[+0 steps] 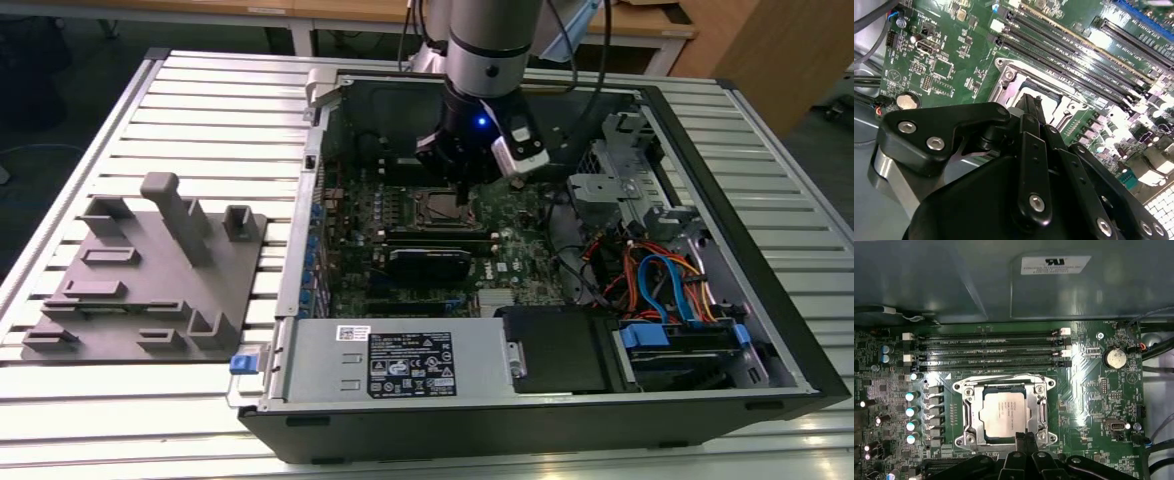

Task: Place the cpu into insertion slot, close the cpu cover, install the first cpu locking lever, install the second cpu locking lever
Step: 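Install the second cpu locking lever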

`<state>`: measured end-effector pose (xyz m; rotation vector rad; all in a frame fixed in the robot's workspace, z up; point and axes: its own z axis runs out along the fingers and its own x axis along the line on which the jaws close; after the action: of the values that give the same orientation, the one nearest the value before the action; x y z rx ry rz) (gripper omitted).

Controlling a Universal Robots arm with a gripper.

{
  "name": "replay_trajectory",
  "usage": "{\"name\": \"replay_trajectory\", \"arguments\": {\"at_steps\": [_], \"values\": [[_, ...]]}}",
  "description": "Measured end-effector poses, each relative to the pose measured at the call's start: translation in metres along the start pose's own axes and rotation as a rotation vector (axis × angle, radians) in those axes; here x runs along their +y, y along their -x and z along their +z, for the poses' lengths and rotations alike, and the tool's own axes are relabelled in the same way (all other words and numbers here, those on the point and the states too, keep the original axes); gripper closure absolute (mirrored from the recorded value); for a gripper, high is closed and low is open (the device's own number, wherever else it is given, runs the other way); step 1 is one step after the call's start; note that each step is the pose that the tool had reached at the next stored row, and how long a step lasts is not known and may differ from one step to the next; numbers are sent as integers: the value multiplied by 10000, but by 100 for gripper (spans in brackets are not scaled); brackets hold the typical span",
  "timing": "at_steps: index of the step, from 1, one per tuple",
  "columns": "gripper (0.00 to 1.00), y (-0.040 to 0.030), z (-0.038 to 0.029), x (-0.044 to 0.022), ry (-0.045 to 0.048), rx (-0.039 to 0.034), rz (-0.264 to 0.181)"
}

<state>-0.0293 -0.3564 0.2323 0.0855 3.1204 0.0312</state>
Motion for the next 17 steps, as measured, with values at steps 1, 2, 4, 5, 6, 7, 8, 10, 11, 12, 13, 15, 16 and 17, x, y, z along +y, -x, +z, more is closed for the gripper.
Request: {"name": "replay_trajectory", "arguments": {"at_steps": [1, 2, 4, 5, 6, 7, 8, 10, 11, 12, 13, 15, 16, 17], "values": [[90, 1, 0, -11, 1, 0, 0], [90, 1, 0, -22, 0, 0, 0], [90, 2, -1, -43, 1, 0, 0], [90, 3, -1, -53, 0, 0, 0], [90, 4, -1, -62, 0, 0, 0], [90, 4, -2, -72, 0, 0, 0], [90, 4, -2, -79, 0, 0, 0], [90, 4, -1, -81, 2, 0, 1], [90, 4, -1, -82, 0, 0, 1], [90, 5, -2, -86, 0, 0, 0], [90, 5, -2, -91, 0, 0, 0], [90, 5, -2, -91, 0, 0, 0], [90, 5, -2, -91, 0, 0, 0], [90, 5, -2, -91, 0, 0, 0]]}}
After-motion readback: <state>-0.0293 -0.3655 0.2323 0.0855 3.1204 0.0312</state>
